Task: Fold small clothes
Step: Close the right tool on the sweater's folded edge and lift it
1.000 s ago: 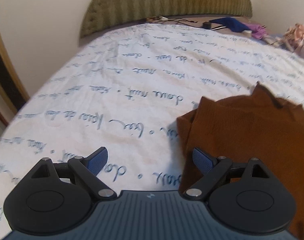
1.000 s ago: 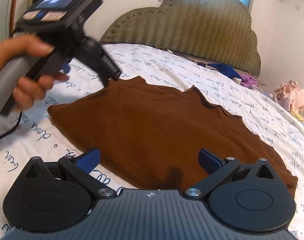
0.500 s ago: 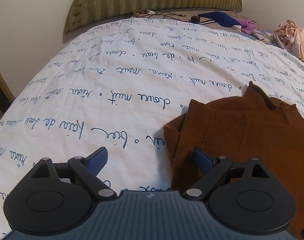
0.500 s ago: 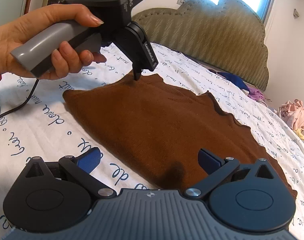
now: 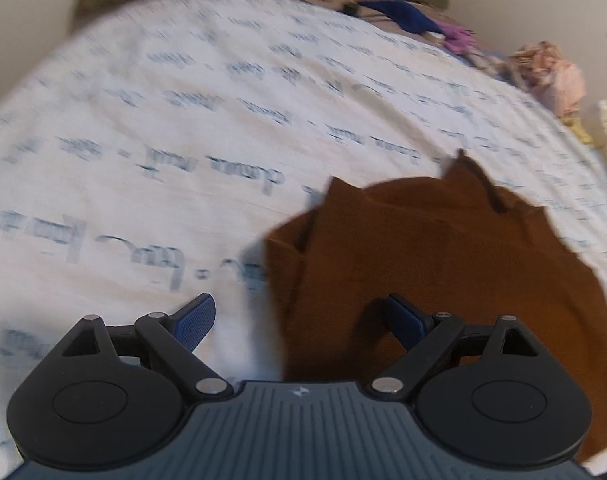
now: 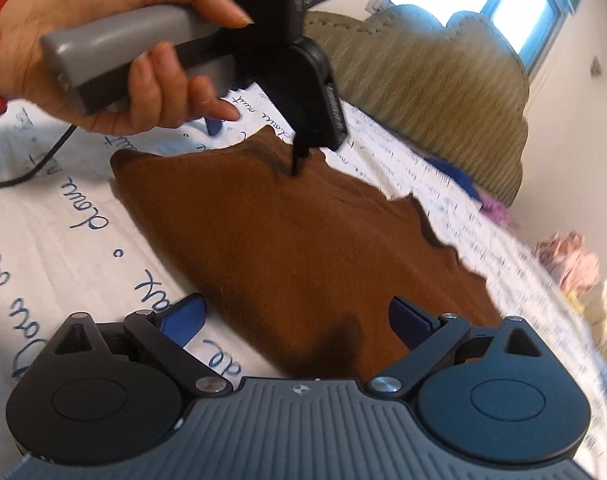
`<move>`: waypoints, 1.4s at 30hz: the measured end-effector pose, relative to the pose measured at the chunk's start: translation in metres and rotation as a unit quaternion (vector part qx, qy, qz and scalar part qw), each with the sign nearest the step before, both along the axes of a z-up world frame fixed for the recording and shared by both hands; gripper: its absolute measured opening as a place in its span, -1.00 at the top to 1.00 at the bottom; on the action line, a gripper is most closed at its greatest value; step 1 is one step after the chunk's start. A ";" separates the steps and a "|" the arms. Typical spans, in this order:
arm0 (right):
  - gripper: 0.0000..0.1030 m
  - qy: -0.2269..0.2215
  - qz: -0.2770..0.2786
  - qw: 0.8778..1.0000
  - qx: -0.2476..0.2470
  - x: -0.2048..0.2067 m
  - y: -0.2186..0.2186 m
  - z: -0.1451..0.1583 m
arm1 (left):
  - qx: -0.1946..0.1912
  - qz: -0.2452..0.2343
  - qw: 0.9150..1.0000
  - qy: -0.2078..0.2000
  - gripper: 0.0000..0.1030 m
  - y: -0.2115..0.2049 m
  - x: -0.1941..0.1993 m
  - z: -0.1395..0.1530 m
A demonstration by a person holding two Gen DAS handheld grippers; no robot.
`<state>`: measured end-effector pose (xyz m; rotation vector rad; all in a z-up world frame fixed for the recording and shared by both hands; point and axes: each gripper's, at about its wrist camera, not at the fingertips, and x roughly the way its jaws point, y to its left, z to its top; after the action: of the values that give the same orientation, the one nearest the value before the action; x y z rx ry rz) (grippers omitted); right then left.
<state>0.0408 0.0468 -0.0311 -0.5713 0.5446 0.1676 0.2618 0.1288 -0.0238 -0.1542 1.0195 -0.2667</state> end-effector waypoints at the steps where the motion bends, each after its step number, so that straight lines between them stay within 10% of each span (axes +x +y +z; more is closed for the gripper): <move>1: -0.84 -0.006 0.003 1.000 -0.010 0.001 0.003 -0.002 | -0.012 -0.004 1.000 0.004 -0.79 0.001 0.003 -0.001; 8: -0.40 -0.033 0.031 0.998 -0.046 0.013 0.030 -0.009 | -0.098 -0.025 0.995 0.015 -0.74 0.005 0.025 -0.006; 17: 0.48 -0.028 0.049 0.998 -0.041 0.030 0.043 -0.016 | -0.115 -0.021 0.993 0.030 0.70 -0.005 0.041 -0.014; 21: 0.76 -0.030 0.049 0.998 -0.039 0.026 0.040 -0.013 | -0.080 -0.014 0.997 0.011 0.77 -0.015 0.032 -0.003; 42: 0.83 -0.078 -0.015 0.977 0.199 -0.022 -0.088 0.059 | 0.035 -0.018 0.996 -0.075 0.78 -0.125 -0.019 0.106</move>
<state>0.0187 -0.0409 0.0282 -0.1831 0.3518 0.1962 0.2429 0.0037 0.0823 -0.0510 0.8819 -0.2710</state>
